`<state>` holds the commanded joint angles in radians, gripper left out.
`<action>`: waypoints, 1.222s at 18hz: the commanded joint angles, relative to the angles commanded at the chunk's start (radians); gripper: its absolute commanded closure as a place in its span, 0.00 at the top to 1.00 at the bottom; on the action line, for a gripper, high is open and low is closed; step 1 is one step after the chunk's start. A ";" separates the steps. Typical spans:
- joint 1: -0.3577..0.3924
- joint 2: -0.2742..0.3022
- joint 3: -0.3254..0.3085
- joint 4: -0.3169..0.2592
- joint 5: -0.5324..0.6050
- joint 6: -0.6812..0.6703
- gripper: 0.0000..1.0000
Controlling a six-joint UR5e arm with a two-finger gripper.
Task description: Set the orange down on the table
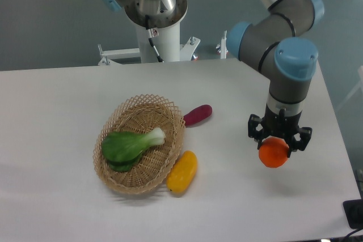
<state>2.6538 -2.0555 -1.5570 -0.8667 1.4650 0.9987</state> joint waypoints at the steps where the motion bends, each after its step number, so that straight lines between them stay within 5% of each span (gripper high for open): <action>1: 0.000 -0.005 -0.009 0.000 0.002 -0.003 0.60; 22: -0.077 -0.049 -0.057 0.006 0.081 -0.006 0.65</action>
<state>2.5771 -2.1046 -1.6137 -0.8606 1.5463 0.9925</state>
